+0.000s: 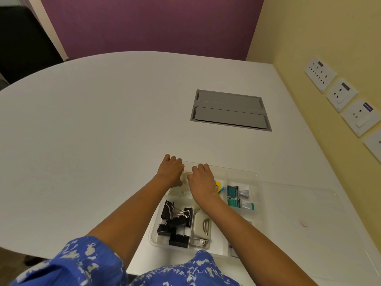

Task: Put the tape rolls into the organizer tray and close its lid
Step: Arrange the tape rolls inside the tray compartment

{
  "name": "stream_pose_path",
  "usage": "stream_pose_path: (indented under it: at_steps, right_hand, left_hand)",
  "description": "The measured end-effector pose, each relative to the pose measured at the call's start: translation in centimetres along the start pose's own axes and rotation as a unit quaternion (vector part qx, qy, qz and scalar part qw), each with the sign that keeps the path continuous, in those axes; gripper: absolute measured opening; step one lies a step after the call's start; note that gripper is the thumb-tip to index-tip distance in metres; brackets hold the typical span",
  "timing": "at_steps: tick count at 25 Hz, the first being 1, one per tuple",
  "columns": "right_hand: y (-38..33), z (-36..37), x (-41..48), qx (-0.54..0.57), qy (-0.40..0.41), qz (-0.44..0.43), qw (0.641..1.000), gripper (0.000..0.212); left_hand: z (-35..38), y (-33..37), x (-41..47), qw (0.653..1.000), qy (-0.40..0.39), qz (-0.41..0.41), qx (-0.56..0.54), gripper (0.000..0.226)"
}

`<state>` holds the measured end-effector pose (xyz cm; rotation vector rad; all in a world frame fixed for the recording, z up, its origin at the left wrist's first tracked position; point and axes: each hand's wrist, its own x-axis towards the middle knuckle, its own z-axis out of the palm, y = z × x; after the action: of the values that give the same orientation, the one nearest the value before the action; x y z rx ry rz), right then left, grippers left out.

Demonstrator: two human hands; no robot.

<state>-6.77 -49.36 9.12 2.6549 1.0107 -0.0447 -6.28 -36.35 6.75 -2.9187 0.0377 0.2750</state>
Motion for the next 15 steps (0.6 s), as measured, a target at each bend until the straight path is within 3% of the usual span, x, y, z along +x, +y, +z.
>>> stream_pose_path:
  at_steps: [15]
  right_hand:
    - [-0.1, -1.5, -0.4, -0.055, 0.001, -0.005, 0.998, 0.026]
  left_hand:
    - [-1.3, -0.6, 0.2, 0.989, -0.054, -0.003, -0.138, 0.057]
